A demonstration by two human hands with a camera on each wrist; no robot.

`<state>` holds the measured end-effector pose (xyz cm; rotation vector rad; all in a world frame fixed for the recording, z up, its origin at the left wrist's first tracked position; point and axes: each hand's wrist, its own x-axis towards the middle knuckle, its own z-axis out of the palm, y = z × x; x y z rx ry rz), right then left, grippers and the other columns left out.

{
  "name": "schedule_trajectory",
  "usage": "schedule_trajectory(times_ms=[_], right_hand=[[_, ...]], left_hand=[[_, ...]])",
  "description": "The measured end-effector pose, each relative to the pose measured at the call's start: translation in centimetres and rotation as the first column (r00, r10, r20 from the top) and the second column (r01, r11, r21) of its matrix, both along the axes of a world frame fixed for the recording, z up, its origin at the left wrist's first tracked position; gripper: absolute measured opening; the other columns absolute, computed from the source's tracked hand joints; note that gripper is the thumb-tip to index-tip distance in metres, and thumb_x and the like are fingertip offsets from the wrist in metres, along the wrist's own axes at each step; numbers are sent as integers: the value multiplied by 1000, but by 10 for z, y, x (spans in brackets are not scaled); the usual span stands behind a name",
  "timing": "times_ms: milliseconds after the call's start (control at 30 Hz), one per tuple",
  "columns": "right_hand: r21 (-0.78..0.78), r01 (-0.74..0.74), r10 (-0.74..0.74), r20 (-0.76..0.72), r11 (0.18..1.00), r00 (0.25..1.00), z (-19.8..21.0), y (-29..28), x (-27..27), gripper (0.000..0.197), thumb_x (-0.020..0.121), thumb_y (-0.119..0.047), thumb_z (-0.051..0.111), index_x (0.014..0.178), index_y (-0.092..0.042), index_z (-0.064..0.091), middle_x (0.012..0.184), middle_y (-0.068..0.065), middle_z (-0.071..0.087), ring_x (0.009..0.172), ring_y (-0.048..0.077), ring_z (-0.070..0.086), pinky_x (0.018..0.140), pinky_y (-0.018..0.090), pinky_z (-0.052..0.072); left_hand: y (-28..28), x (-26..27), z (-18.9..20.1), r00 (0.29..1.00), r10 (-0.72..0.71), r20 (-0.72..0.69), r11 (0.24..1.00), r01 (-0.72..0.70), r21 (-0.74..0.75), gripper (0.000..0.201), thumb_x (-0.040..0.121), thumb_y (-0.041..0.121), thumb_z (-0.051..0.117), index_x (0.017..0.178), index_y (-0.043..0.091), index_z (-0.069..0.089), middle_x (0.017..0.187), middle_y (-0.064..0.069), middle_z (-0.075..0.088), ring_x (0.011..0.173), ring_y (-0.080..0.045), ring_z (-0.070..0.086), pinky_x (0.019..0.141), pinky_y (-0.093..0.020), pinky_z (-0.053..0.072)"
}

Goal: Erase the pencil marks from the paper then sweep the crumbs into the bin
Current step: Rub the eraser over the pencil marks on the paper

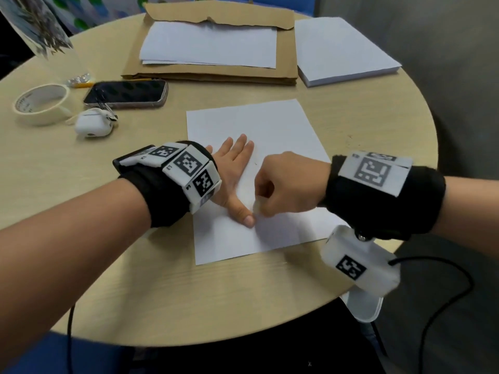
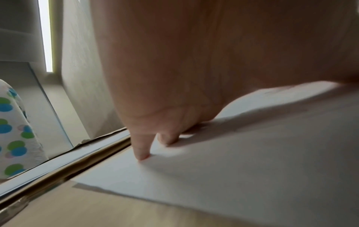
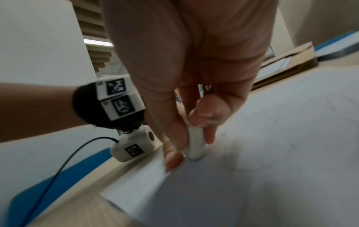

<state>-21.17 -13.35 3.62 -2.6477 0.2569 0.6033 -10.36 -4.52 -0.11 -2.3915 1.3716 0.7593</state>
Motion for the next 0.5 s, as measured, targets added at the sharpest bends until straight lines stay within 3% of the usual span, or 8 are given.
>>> schedule_trajectory(times_ms=[100, 167, 233, 300, 400, 500], right_hand=[[163, 117, -102, -97, 980, 990, -1, -13, 1, 17, 80, -23, 70, 66, -17, 62, 53, -7, 59, 48, 7, 55, 51, 16, 44], [333, 255, -207, -174, 908, 963, -4, -22, 2, 9, 78, -16, 73, 75, -11, 67, 64, 1, 63, 54, 10, 59, 55, 18, 52], [465, 369, -287, -239, 805, 928, -7, -29, 2, 7, 79, -7, 71, 84, -4, 67, 72, 8, 64, 60, 14, 59, 60, 21, 56], [557, 427, -328, -272, 712, 904, -9, -31, 2, 3, 80, -3, 68, 80, -2, 66, 66, 7, 66, 57, 14, 60, 61, 22, 57], [605, 434, -366, -241, 667, 899, -10, -35, 7, 5, 81, -1, 67, 78, -1, 64, 63, 7, 67, 53, 13, 62, 61, 20, 57], [527, 395, -386, -132, 753, 913, -7, -36, 20, 5, 79, 2, 69, 79, 1, 64, 69, 11, 65, 48, 9, 62, 58, 18, 57]], left_hand=[[3, 4, 5, 999, 1, -36, 999, -2, -38, 135, 60, 65, 71, 146, 17, -22, 153, 0, -28, 144, -20, -16, 119, -45, 0], [6, 9, 10, 998, 32, -55, 993, -38, -109, 119, 62, 58, 74, 149, 27, -1, 156, 6, -19, 146, -19, 2, 118, -41, 13], [9, 10, 14, 997, 79, 11, 975, -75, -209, 96, 61, 57, 75, 141, 36, 28, 156, 9, -2, 139, -24, 29, 112, -39, 30], [13, 11, 16, 990, 138, 29, 948, -124, -293, 79, 60, 57, 75, 130, 35, 45, 149, 5, 19, 127, -25, 43, 105, -38, 37], [19, 15, 14, 984, 158, -82, 925, -177, -336, 86, 61, 46, 80, 135, 26, 44, 144, 2, 31, 131, -19, 38, 109, -31, 32], [26, 18, 13, 986, 124, -113, 959, -148, -243, 113, 59, 43, 82, 148, 16, 19, 156, 3, 9, 143, -13, 14, 114, -22, 13]])
